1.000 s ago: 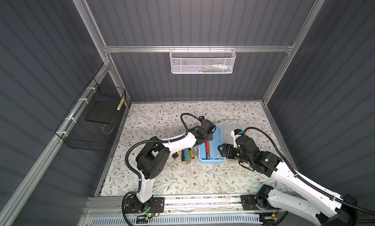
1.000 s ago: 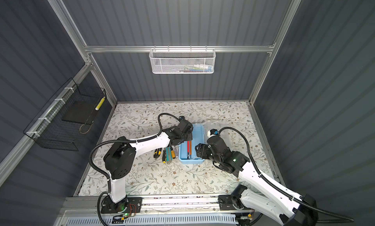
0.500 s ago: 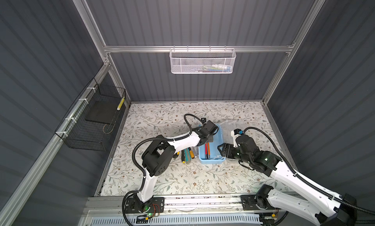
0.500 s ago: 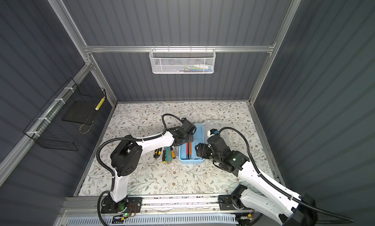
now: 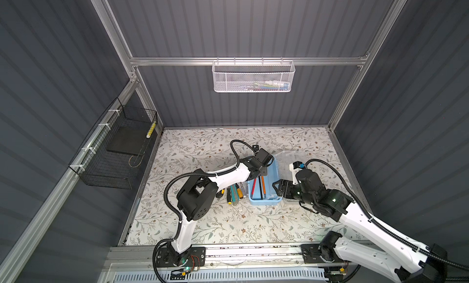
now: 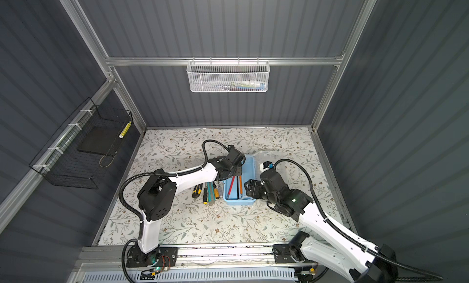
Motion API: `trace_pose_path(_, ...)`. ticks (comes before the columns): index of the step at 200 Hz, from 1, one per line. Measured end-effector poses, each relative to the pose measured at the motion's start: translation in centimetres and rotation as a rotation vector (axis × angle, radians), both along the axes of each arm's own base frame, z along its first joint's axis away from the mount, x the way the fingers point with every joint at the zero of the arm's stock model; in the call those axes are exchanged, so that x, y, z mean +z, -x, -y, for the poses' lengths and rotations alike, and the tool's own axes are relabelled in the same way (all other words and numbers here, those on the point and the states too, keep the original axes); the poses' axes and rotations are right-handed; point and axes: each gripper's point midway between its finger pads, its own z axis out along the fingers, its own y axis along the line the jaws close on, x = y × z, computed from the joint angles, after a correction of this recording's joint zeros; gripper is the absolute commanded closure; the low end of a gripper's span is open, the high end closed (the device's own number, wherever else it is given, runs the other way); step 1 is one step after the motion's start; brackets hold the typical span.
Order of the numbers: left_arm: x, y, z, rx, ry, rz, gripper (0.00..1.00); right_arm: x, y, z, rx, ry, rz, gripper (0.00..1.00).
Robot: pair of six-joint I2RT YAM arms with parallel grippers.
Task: Pack the tool kit
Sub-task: 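Move the left gripper back over the yellow utility knife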
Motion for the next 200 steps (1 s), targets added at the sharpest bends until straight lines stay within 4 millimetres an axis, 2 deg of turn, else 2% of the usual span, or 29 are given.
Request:
trace_pose_path(22, 1.8, 1.2, -0.7, -0.038, 0.031, 0.018, 0.62, 0.2, 0.0, 0.0, 0.007, 0.008, 0.003, 0.23)
trace_pose_path(71, 8.7, 4.3, -4.1, -0.085, 0.106, 0.120, 0.41, 1.6, 0.0, 0.0, 0.025, 0.019, 0.019, 0.22)
trace_pose_path(91, 10.3, 4.9, -5.3, -0.085, 0.110, 0.155, 0.37, 1.4, 0.0, -0.2, 0.031, 0.029, 0.013, 0.22)
trace_pose_path(126, 10.1, 5.7, -7.7, -0.072, 0.038, 0.171, 0.30, 1.0, 0.5, -0.4, 0.048, 0.061, 0.002, 0.21)
trace_pose_path(153, 9.4, 6.7, -9.8, -0.062, -0.028, 0.167, 0.26, 1.7, 0.7, -0.6, 0.058, 0.085, 0.024, 0.20)
trace_pose_path(200, 8.9, 7.2, -13.9, -0.005, -0.074, 0.159, 0.27, 3.0, 1.8, -1.3, 0.085, 0.132, 0.081, 0.19)
